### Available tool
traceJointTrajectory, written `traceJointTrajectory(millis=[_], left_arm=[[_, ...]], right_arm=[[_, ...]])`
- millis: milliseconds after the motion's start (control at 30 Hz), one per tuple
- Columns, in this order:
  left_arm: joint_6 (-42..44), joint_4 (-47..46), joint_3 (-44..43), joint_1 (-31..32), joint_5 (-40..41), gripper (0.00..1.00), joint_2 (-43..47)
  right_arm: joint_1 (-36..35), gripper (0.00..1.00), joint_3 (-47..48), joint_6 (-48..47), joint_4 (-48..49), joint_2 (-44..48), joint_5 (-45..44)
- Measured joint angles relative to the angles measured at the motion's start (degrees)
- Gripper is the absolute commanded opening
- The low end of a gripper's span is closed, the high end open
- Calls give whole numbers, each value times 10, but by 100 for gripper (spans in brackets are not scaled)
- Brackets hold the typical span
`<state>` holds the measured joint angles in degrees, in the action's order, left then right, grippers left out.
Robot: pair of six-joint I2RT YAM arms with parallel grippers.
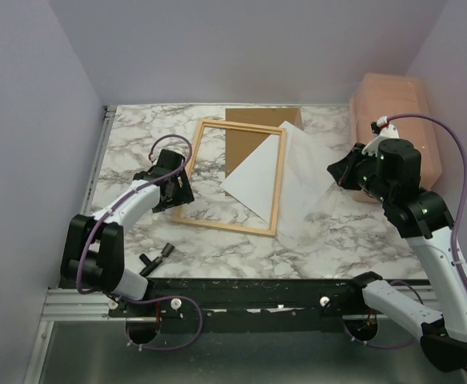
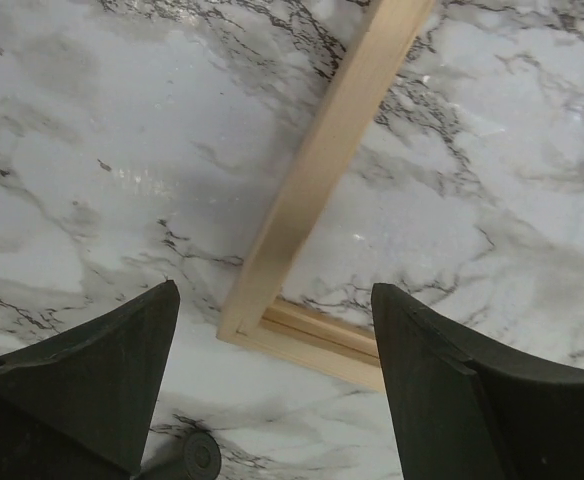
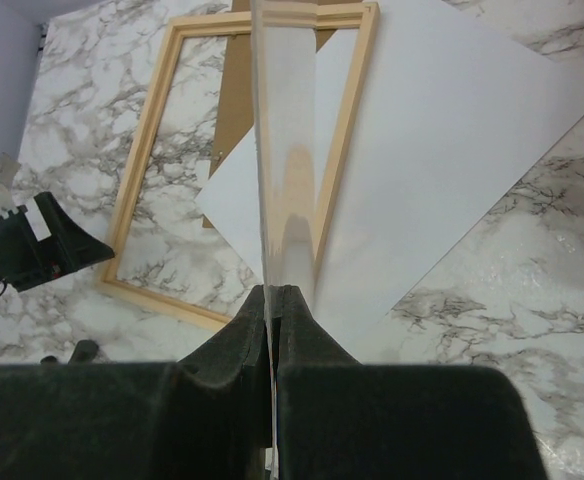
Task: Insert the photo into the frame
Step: Move the photo frame to the center of the board.
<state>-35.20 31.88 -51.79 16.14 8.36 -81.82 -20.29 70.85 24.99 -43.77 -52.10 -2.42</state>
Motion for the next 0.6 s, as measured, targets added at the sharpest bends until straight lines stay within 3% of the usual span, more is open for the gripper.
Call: traceJointTrajectory(millis=[233, 467, 600], left_arm=[[31, 14, -27, -1, 8, 57, -88], [48, 21, -37, -1, -15, 13, -104], [58, 21, -23, 0, -38, 3, -84]], right_arm=[[0, 1, 0, 4, 4, -1, 5], [0, 1, 0, 5, 5, 0, 5], [0, 1, 0, 5, 9, 0, 5]])
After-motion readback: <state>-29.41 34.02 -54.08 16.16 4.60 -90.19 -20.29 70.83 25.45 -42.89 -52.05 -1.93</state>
